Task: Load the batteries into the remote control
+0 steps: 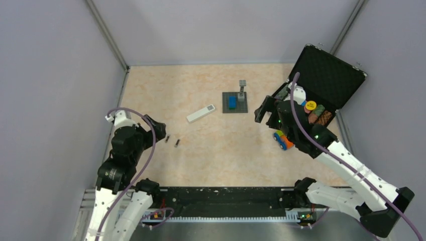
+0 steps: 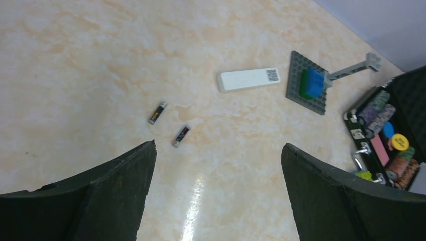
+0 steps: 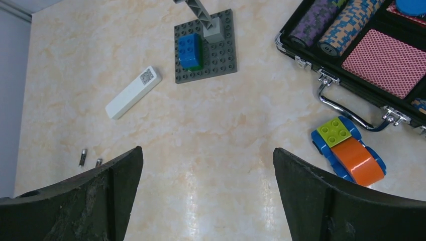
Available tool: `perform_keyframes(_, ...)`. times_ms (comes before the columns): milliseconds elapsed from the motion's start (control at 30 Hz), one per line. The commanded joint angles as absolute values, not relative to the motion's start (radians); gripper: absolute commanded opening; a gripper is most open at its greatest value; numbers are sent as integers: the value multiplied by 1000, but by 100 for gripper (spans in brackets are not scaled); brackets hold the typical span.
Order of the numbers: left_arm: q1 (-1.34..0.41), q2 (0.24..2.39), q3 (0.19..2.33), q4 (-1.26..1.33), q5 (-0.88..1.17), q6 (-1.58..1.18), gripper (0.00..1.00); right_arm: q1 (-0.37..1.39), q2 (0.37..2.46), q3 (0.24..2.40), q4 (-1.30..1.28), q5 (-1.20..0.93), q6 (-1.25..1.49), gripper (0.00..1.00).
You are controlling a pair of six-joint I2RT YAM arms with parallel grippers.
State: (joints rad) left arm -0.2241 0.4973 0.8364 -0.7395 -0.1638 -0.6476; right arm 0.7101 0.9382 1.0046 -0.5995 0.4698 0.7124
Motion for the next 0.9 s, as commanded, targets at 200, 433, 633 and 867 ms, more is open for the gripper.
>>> perform_keyframes(200,-224,401,847,-827,-204,-618,99,704,889,1001,-611,324,693,99)
perform_keyframes(433,-224,407,823,-725,-31,-498,97,704,890,982,-603,241,670,96)
perform_keyframes(633,-224,517,844,-689,64,-409,95,703,887,973,-609,217,670,95)
perform_keyframes(867,-224,622,798,-546,45,-343,96,704,918,957,-604,238,654,94)
